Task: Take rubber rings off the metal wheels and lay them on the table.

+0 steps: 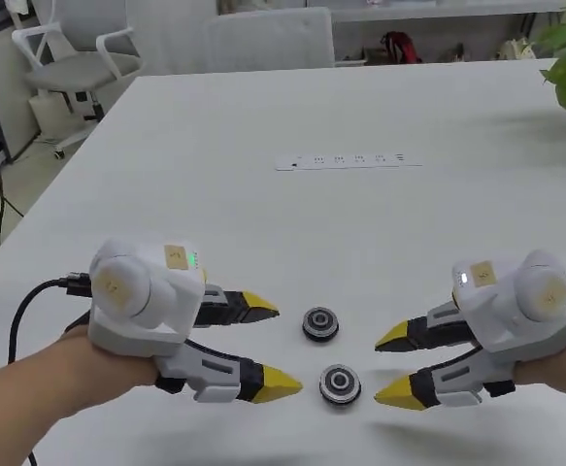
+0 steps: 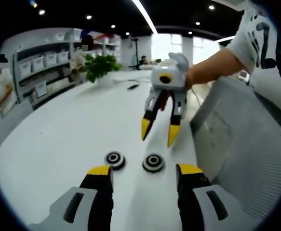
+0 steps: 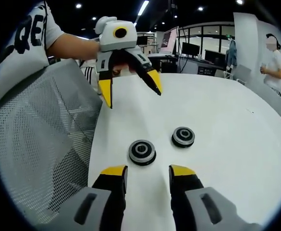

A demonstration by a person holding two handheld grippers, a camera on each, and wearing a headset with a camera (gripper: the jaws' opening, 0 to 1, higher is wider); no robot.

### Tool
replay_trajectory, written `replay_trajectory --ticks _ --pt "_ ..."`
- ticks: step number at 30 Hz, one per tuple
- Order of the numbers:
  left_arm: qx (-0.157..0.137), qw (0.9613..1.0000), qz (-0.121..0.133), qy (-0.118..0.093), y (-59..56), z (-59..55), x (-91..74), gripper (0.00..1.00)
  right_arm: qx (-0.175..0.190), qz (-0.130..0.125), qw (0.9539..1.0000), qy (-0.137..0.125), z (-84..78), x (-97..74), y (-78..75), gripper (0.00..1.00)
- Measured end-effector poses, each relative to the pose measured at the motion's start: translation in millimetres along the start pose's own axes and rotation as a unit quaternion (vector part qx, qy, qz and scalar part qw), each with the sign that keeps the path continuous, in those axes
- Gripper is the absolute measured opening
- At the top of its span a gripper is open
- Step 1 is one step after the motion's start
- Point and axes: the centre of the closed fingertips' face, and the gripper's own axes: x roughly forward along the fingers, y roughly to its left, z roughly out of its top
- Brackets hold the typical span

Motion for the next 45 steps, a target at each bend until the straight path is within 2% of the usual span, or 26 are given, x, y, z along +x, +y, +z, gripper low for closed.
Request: replay_trajectory --ticks 10,22,27,34,39,45 --pt "0.001 0.9996 -0.026 0.014 -6.4 -4.9 17.1 0.50 0.003 0.012 0.9999 0.004 1.4 7.0 7.7 0.30" --pt "-0.018 0.9988 -0.044 0.014 -11.1 -5.4 32.8 0.44 0.012 0.015 0.9998 0.005 0.7 8.1 16.7 0.30" --pt "-0.018 0.9983 -0.051 0.022 -15.5 -8.8 39.5 0.41 0.014 0.016 0.9998 0.004 0.9 8.6 17.5 0.30" --pt "-0.023 0.9976 -0.057 0.030 -19.0 -12.6 45.7 0.38 0.014 0.018 0.9997 0.004 0.8 9.3 17.8 0.30" --pt "-0.026 0.9976 -0.056 0.030 -18.6 -11.3 51.3 0.34 0.016 0.018 0.9997 0.004 -0.4 9.4 17.9 0.30" --pt "-0.017 0.9974 -0.057 0.041 -22.0 -12.4 60.8 0.29 0.020 0.017 0.9997 0.002 -1.5 8.4 17.3 0.29"
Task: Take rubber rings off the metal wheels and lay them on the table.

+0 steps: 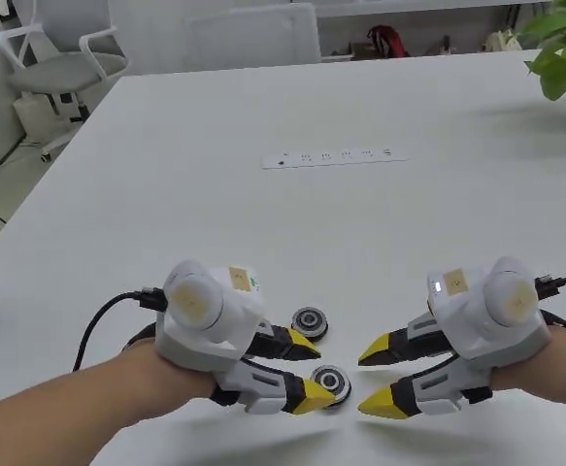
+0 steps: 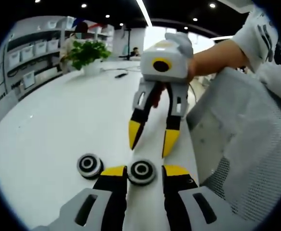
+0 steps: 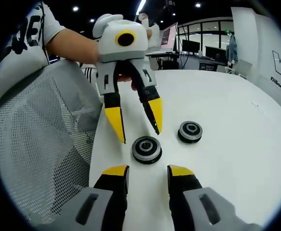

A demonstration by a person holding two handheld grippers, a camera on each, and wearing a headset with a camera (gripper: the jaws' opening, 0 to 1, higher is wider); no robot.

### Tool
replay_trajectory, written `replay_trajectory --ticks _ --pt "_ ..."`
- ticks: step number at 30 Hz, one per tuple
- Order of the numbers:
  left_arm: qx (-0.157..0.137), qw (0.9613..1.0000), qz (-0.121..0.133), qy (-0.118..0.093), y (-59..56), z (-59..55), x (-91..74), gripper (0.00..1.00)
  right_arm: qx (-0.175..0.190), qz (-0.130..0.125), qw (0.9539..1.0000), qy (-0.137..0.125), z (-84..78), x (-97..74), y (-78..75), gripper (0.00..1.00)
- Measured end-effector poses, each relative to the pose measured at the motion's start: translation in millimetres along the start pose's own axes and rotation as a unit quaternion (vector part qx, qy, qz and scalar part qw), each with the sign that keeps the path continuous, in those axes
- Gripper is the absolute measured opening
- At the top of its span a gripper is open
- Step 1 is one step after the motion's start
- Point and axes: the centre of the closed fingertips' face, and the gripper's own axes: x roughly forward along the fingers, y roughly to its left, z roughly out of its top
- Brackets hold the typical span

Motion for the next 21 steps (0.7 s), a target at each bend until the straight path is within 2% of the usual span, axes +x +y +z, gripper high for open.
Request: replay_trajectory --ticks 5,9,11,12,13,15,21 --pt "0.004 0.9999 0.002 0.011 -1.2 -3.5 5.3 0.24 0.001 0.000 1.0000 -0.001 -0.6 -0.3 0.0 0.28" --pt "0.001 0.9998 0.013 0.015 1.5 -4.7 6.1 0.21 0.001 0.000 1.0000 -0.001 -1.3 -0.5 -0.6 0.28" --pt "0.011 0.9993 0.021 0.030 3.6 -9.8 6.9 0.19 0.001 0.000 1.0000 0.000 -1.6 -0.3 -0.7 0.28" --pt "0.033 0.9990 0.024 0.019 5.5 -5.7 8.8 0.18 0.001 0.000 1.0000 0.000 -1.6 -0.1 -0.7 0.28" --pt "0.020 0.9991 0.024 0.028 3.7 -9.1 8.3 0.18 0.001 0.000 1.0000 0.000 -1.6 0.0 -0.8 0.28" --pt "0.024 0.9990 0.023 0.031 2.4 -9.4 10.0 0.17 0.000 -0.002 1.0000 -0.001 -0.7 0.2 -1.6 0.27" --pt "0.026 0.9986 0.035 0.029 3.9 -8.8 9.3 0.16 -0.001 -0.003 1.0000 -0.005 3.3 0.7 -2.2 0.27"
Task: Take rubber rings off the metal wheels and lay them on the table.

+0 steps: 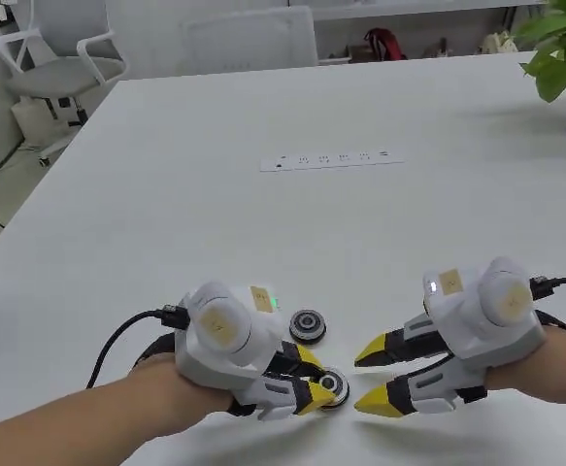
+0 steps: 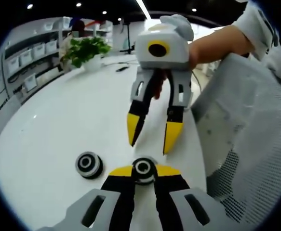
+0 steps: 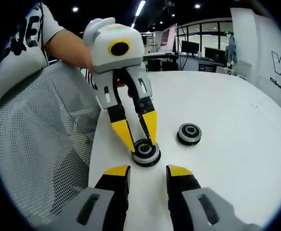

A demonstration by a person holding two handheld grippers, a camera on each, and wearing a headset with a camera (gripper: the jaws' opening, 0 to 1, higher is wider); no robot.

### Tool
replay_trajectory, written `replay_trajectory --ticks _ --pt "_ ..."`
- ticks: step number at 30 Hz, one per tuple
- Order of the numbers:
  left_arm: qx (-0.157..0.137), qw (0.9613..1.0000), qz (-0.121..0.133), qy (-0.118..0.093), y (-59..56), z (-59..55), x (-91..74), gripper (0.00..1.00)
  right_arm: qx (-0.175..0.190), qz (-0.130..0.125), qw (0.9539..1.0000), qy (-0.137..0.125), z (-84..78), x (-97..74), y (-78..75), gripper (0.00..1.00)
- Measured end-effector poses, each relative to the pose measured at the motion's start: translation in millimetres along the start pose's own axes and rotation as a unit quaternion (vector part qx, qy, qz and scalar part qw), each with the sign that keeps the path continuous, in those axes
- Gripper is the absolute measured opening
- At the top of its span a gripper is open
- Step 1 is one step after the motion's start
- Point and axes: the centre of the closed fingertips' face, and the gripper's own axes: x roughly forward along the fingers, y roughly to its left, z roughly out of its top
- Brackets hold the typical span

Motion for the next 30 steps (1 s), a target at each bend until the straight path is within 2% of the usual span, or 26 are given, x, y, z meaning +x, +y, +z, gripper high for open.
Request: replay_trajectory --ticks 1,2,6,11,15,19,25,30 --pt "0.000 1.0000 0.007 0.005 2.1 -2.0 -0.3 0.14 0.001 0.002 1.0000 0.000 0.2 0.3 0.4 0.27" --pt "0.000 1.0000 0.001 0.005 -0.6 -2.2 -1.0 0.14 0.004 0.004 1.0000 -0.002 1.3 0.7 0.9 0.27" --pt "0.000 1.0000 0.004 0.004 0.2 -2.3 -2.7 0.14 0.008 0.009 0.9998 -0.014 13.6 2.8 0.9 0.27" --pt "-0.002 0.9999 0.006 0.008 0.8 -5.6 -6.3 0.14 -0.009 0.020 0.9997 0.005 11.0 12.1 4.5 0.27" --pt "-0.004 0.9999 0.009 0.008 1.4 -7.2 -8.9 0.14 -0.008 0.027 0.9996 0.007 11.7 16.9 6.4 0.27" --pt "-0.004 0.9999 0.012 0.010 1.3 -8.1 -10.6 0.14 0.008 0.030 0.9995 0.003 13.5 21.1 5.6 0.28" --pt "-0.006 0.9998 0.016 0.010 1.9 -8.9 -11.4 0.14 0.062 0.024 0.9977 -0.014 16.5 25.2 -2.2 0.30" --pt "-0.008 0.9998 0.018 0.009 2.3 -9.4 -12.0 0.13 0.080 0.029 0.9962 -0.018 13.6 26.6 -1.2 0.30"
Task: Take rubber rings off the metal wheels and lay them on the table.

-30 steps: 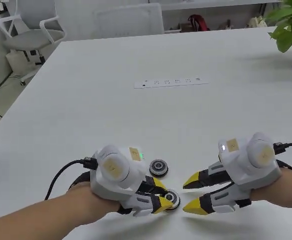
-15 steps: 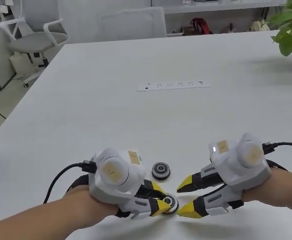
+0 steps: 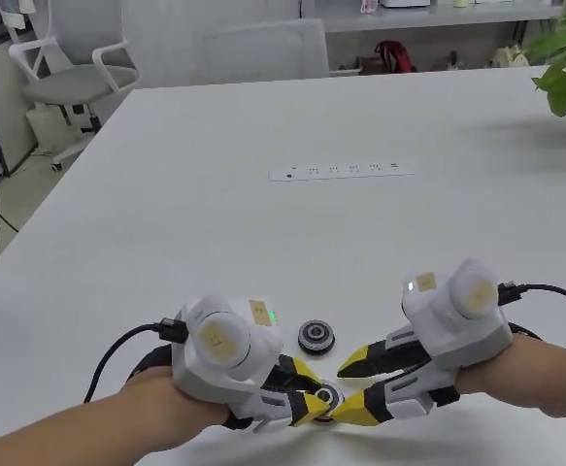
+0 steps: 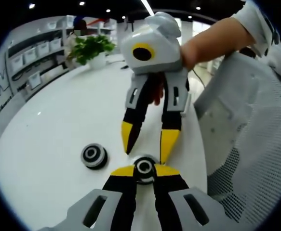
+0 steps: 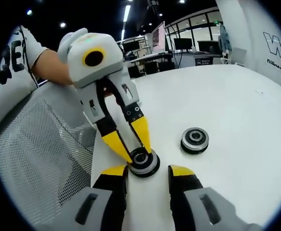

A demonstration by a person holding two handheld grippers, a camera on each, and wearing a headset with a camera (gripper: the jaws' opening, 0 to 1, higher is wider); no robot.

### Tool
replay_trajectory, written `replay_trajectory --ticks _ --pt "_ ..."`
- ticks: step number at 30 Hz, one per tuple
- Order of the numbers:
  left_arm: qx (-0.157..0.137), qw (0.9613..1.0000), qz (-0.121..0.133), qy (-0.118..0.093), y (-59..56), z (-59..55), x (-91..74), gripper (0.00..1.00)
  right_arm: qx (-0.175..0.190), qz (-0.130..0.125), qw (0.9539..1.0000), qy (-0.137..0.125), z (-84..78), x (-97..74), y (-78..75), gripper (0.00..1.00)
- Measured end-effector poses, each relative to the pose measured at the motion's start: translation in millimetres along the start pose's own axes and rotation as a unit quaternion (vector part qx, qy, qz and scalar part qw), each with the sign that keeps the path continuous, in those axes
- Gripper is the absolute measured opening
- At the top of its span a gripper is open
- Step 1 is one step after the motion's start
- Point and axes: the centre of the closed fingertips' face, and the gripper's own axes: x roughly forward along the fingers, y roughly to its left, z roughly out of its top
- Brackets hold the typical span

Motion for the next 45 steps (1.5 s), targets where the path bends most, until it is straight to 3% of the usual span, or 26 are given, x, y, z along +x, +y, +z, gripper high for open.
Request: replay_trajectory --ticks 4,12,22,37,45 --pt "-0.001 1.0000 0.000 -0.002 0.1 0.3 0.3 0.14 0.008 0.007 0.9999 0.003 -7.7 0.2 2.6 0.27" --pt "-0.007 0.9999 0.001 -0.008 0.2 0.2 -0.1 0.13 0.023 0.009 0.9997 -0.009 -5.2 0.7 3.3 0.24" --pt "-0.009 0.9999 0.004 -0.011 0.5 0.0 0.3 0.13 0.016 0.010 0.9998 -0.011 -4.3 2.1 8.0 0.21" --pt "-0.015 0.9997 0.004 -0.018 0.8 0.1 0.4 0.13 -0.021 -0.001 0.9997 0.007 -9.8 -1.4 5.3 0.11" --pt "-0.012 0.9998 0.005 -0.018 0.9 0.2 0.8 0.13 -0.007 -0.005 0.9999 0.010 -11.9 -1.2 4.8 0.03"
